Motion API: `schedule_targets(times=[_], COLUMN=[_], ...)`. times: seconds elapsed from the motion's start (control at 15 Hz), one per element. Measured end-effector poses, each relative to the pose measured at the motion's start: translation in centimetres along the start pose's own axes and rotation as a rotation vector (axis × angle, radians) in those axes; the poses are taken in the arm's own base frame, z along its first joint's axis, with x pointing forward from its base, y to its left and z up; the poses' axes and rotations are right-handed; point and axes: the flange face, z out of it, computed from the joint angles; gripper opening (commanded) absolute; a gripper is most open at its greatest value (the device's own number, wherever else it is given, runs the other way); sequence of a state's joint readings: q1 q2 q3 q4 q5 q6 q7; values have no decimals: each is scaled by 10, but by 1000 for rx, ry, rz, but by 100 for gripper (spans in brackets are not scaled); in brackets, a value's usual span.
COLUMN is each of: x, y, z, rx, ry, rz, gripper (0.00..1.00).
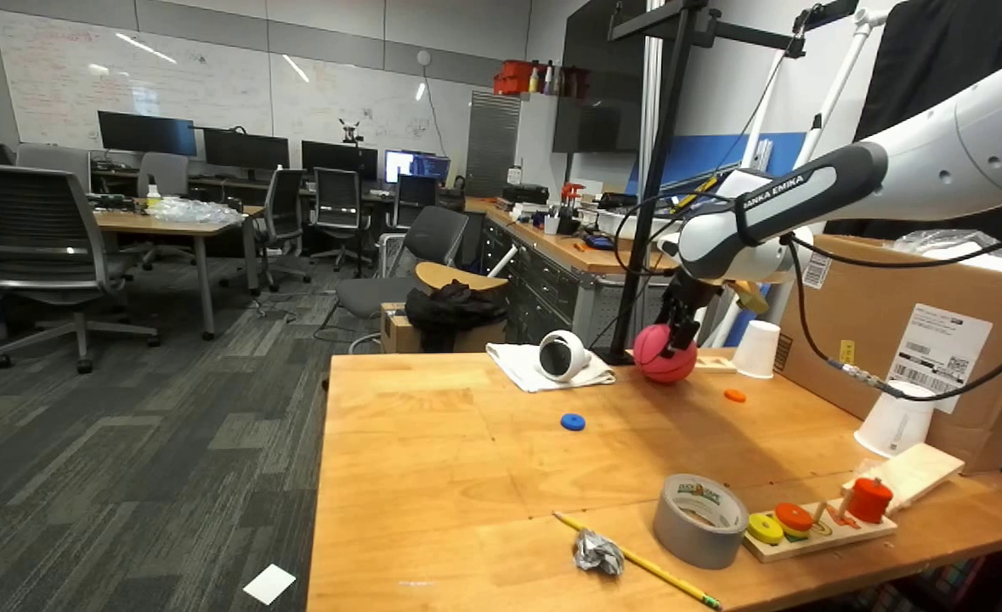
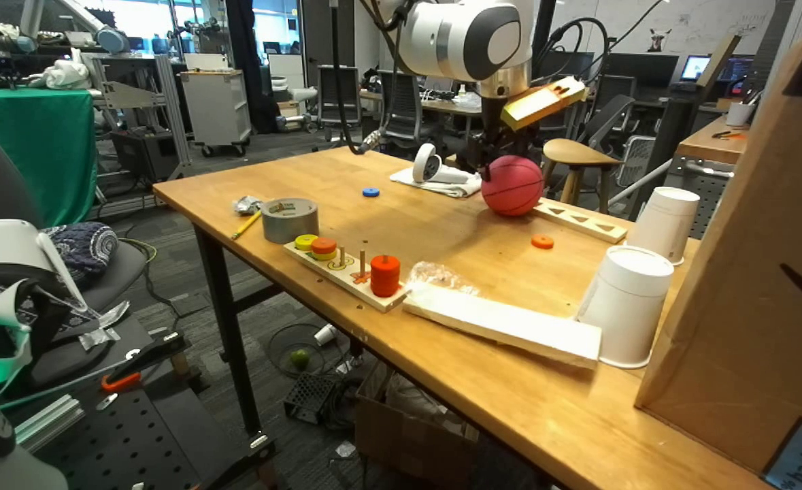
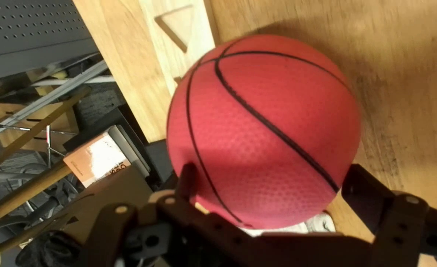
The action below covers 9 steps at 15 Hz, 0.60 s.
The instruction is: Move the basketball to the right.
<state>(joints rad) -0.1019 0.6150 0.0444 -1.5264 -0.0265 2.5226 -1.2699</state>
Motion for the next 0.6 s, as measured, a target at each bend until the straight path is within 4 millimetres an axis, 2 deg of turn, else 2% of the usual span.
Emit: schedule_targets(times=[0.33, 0.6], x=[-41, -62], y=[16, 21], z=[-15, -18], rx=[-62, -84], ry=[-164, -255], rz=[-94, -143], gripper=[100, 100])
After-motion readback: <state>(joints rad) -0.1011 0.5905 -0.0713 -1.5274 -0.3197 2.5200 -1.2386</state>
